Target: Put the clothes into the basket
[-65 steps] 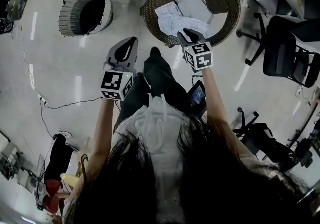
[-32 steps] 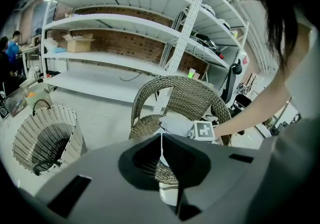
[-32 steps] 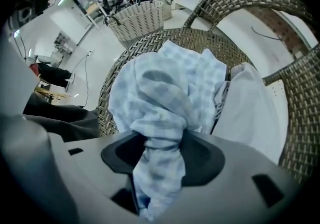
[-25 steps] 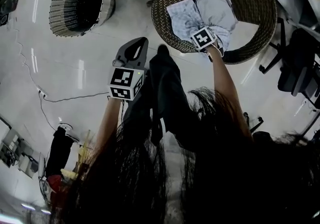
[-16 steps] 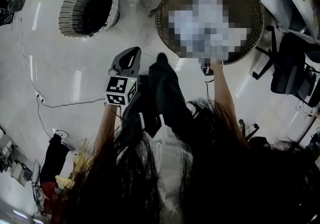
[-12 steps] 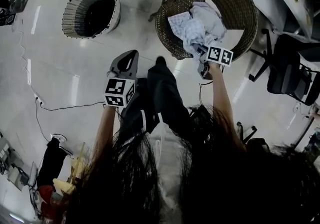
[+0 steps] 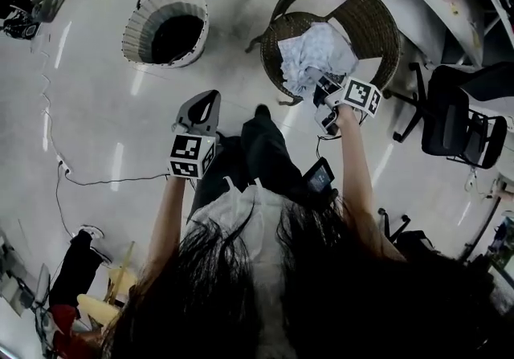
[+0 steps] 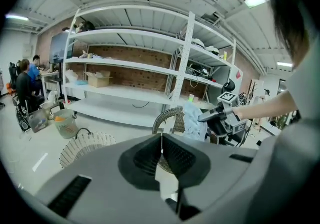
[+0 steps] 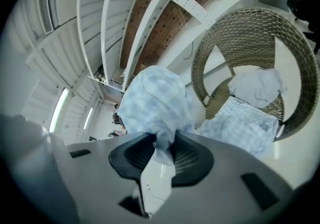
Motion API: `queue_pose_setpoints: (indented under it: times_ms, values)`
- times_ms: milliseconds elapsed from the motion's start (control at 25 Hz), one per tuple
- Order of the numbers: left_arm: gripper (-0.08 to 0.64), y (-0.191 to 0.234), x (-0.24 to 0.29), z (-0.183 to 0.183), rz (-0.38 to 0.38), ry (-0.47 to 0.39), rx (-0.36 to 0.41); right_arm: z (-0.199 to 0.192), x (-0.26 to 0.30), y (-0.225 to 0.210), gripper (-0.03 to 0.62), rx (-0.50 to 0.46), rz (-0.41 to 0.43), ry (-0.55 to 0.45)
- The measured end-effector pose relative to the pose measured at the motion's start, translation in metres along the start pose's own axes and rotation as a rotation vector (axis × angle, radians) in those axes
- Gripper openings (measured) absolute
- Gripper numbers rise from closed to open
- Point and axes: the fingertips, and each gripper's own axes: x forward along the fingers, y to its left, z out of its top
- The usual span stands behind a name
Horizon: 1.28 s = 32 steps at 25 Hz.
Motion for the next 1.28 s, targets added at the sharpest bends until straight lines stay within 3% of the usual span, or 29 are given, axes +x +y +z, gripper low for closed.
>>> queue_pose_setpoints:
  times_ms: [320,640,800,1000,1280]
  values:
    - [0.020,0.033,-0.077,0.014,0.111,-0.081,-0.008,-0.014,0.008,0.149,0.100,-0.002,0.221,-0.002]
    - [0.020,0.072,-0.143,0.031,0.232,-0.195,-0.063,-0.042,0.031,0.266,0.100,-0.113,0.302,0.087]
    - [0.020,0.070,-0.159,0.035,0.265,-0.228,-0.065,-0.049,0.032,0.302,0.100,-0.122,0.369,0.104]
    - [0.020,0.112,-0.193,0.047,0.288,-0.269,-0.061,-0.062,0.068,0.374,0.100,-0.119,0.435,0.105]
    - [0.020,0.141,-0.227,0.055,0.336,-0.310,-0.053,-0.055,0.099,0.454,0.100,-0.154,0.532,0.097]
